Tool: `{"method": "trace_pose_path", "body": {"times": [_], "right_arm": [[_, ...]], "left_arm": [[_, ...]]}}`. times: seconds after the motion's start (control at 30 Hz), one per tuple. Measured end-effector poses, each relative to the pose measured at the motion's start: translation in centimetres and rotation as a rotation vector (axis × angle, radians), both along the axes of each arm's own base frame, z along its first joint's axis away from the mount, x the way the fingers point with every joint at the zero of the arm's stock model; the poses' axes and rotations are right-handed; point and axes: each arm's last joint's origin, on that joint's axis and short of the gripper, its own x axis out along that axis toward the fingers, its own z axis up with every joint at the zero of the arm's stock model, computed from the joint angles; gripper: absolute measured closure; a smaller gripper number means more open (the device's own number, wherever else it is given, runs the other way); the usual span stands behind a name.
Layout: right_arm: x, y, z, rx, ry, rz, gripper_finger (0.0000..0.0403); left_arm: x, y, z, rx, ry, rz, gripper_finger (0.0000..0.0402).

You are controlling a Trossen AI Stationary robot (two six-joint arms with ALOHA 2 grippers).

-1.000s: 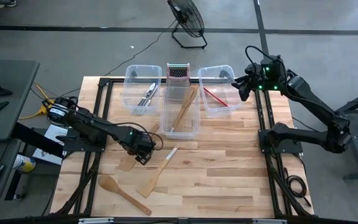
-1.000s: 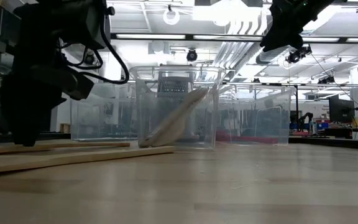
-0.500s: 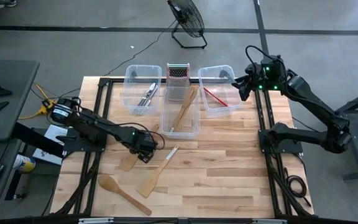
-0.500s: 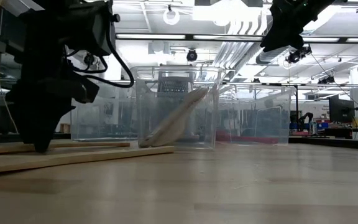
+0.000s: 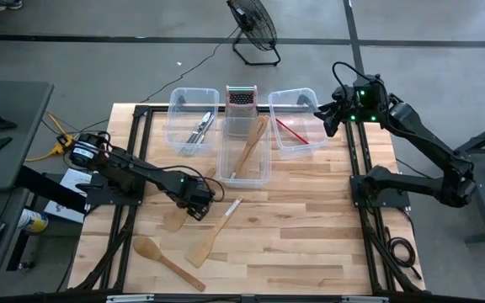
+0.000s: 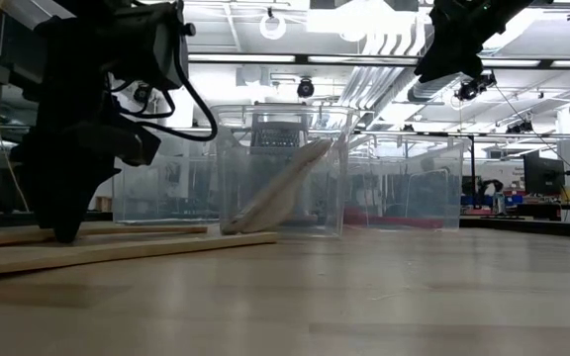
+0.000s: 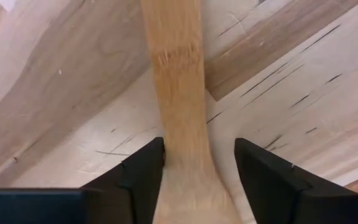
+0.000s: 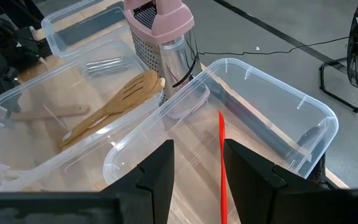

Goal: Pick & Place Kitchen Items
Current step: Put the brown serving spoon into the middle transparent bin

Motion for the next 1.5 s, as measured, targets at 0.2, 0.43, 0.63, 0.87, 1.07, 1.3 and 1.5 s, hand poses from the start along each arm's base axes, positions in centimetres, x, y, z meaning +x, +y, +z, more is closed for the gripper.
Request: {"method": "trace_pose_path", "body": {"times": [0.2,0.43,0.63,0.87,1.07,1.3,1.5], "right_arm": [[0.0,0.0,0.0,-0.009,0.005,0.007,0.0272],[0.0,0.0,0.0,-0.018,0.010,0.014,0.0272],[0.0,0.0,0.0,-0.019,0.010,0.015,0.0272],[0.0,0.0,0.0,-0.027,0.015,0.021,0.0272],[0.0,0.0,0.0,-0.030,0.016,0.023,0.0272],[0.0,0.0,0.0,-0.032,0.017,0.024,0.0272],[0.0,0.0,0.0,-0.032,0.017,0.024,0.0272]], "left_arm": [[0.0,-0.1,0.0,-0.013,0.007,0.019,0.0262],[-0.3,0.0,-0.1,-0.024,0.039,0.029,0.0303],[-0.7,0.0,0.6,-0.045,0.039,0.021,0.0304],[-1.7,0.1,1.5,-0.072,0.077,-0.010,0.0306],[-2.6,0.3,3.3,-0.069,0.033,-0.009,0.0306],[-3.3,0.6,5.6,-0.067,-0.089,-0.008,0.0306],[-4.2,1.0,7.5,-0.042,-0.199,0.001,0.0306]]}}
